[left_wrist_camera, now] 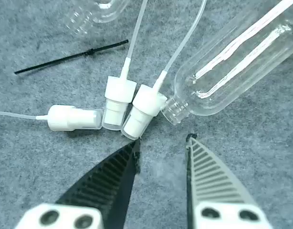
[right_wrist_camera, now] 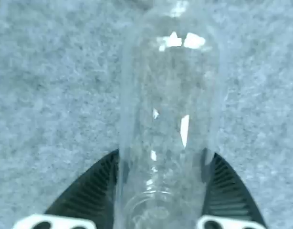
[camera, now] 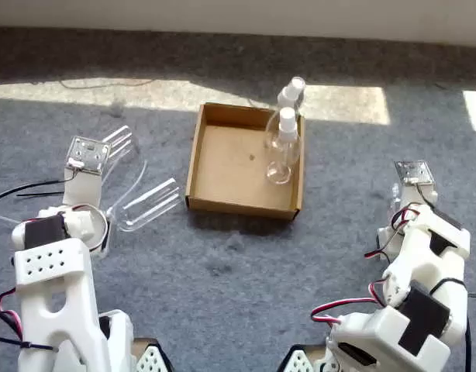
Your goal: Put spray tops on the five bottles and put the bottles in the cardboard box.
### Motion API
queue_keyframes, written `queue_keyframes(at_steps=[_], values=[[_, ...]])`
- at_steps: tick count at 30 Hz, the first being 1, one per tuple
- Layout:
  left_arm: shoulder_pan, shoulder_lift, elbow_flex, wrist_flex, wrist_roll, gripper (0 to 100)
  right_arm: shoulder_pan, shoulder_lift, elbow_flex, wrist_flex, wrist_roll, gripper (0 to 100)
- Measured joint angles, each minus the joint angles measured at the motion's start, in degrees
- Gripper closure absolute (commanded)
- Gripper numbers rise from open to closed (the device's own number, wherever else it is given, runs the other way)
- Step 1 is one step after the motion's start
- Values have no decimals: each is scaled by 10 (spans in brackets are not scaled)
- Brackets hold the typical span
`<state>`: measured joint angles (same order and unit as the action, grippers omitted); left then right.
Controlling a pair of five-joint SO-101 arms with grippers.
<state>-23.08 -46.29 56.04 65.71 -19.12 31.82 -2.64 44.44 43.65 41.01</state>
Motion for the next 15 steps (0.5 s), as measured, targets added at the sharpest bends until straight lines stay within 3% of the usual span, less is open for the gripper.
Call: queue_keyframes(at_steps=[10,15], values=[[26,-1,47,-40,33,845,8,1,-101,157,-16,675],[28,-1,64,-57,33,845,-50,1,-221,241,-60,675]])
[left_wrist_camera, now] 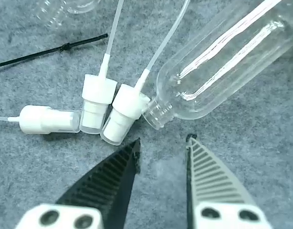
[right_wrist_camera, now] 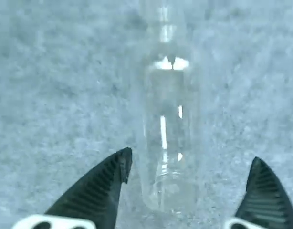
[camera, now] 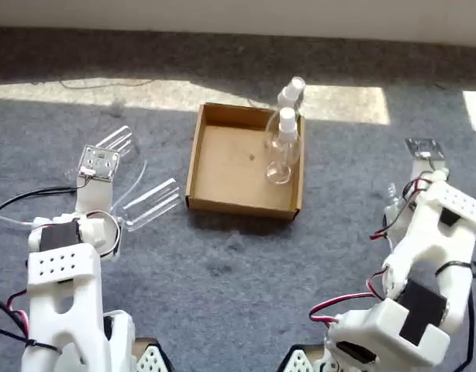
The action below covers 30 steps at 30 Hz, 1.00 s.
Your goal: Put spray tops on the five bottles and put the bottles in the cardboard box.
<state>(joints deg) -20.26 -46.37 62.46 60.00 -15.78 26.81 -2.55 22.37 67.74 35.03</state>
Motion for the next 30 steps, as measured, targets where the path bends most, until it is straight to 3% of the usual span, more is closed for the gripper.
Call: queue_keyframes(at_steps=[6,14,30], values=[[0,0,6,-3,0,845,-69,74,-149,79,-27,675],[0,0,6,-3,0,845,-76,249,-295,125,-28,676],[0,0,6,-3,0,845,-76,278,-317,127,-28,677]])
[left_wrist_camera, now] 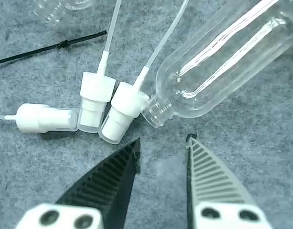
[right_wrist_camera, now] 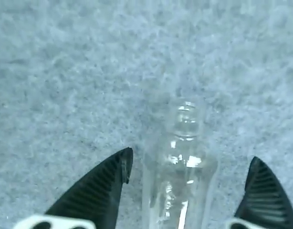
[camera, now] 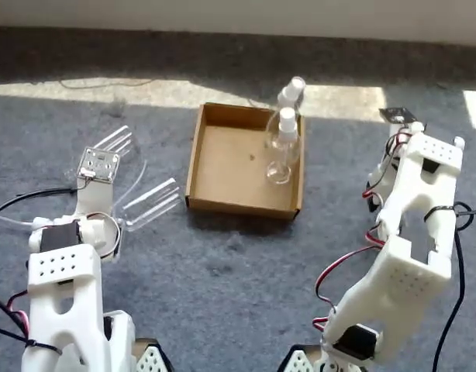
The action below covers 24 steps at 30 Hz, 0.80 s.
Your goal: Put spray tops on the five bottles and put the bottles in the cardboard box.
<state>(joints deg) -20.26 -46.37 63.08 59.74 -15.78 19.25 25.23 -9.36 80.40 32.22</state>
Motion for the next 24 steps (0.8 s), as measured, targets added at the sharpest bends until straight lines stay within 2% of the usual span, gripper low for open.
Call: queue_keyframes(at_steps=[5,16,24], values=[[0,0,0,0,0,845,-2,0,12,-1,24,677],[0,0,0,0,0,845,-1,0,40,-31,25,678],[0,0,0,0,0,845,-1,0,40,-32,25,797]])
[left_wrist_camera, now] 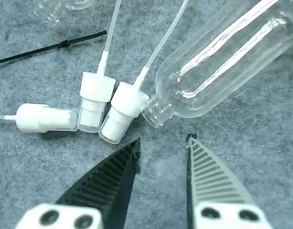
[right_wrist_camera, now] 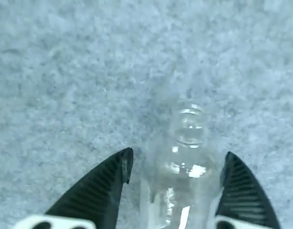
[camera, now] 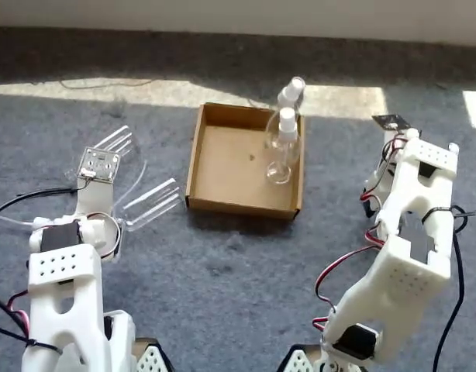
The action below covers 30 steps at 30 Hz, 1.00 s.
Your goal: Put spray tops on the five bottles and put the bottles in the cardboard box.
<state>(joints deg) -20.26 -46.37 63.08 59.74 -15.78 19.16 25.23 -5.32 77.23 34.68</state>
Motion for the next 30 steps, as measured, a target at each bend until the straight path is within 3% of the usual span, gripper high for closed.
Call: queue_keyframes(at_steps=[7,12,19,22,30], values=[[0,0,0,0,0,845,1,0,11,-1,4,861],[0,0,0,0,0,842,7,-1,16,-1,4,995],[0,0,-51,4,0,842,33,-6,-1,47,4,994],[-10,0,-115,45,0,842,48,-47,-5,52,4,994],[-112,118,-287,110,-17,842,40,-220,61,59,4,994]])
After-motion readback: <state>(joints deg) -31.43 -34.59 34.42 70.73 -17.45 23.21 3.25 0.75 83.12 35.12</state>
